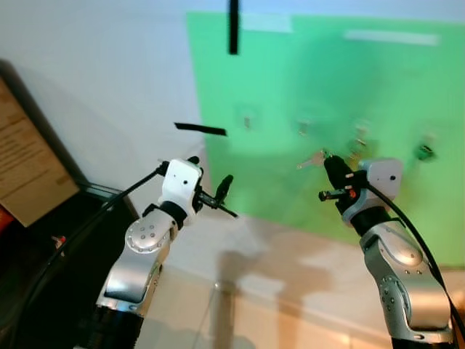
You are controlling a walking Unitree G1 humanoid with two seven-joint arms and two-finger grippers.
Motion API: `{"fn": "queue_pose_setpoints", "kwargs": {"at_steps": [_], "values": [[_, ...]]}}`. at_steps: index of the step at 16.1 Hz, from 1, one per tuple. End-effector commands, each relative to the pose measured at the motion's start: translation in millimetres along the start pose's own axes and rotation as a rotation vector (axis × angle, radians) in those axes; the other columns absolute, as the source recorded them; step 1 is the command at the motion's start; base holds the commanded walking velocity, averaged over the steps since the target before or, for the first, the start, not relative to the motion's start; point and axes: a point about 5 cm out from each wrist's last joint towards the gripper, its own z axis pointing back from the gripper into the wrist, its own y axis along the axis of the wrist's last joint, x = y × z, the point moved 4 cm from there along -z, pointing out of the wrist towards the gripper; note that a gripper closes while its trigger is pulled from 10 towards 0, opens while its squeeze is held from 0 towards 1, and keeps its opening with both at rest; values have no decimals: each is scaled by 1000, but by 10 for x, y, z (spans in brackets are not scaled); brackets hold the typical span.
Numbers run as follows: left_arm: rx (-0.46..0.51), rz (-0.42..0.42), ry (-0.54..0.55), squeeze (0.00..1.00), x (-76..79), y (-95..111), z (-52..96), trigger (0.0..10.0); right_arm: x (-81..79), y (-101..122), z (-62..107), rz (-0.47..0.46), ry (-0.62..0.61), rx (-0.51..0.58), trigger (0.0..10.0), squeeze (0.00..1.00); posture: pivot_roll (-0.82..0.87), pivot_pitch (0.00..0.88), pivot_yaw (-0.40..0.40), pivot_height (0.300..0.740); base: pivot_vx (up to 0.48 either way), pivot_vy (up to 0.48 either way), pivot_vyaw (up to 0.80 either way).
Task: Hang keys on a hook
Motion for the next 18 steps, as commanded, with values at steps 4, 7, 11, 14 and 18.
{"fn": "queue_pose_setpoints", "kwargs": {"at_steps": [4,7,11,14,18], "values": [[5,2,-50,0,21,16,16,10000,-204,123,20,3,174,49,10000,0,-80,0,58,740,0,0,0],[6,0,-82,0,39,18,28,10000,-209,139,19,8,199,48,10000,0,-77,0,53,740,0,0,0],[27,18,-319,0,228,112,146,10000,-180,227,-46,9,213,74,10000,0,-67,0,45,740,0,0,0],[11,14,-368,0,271,100,184,10000,-101,264,-102,7,170,83,10000,0,-67,0,45,740,0,0,0],[16,41,-435,0,331,132,241,10000,-26,332,-142,-36,136,110,10000,0,-62,0,39,740,0,0,0]]}}
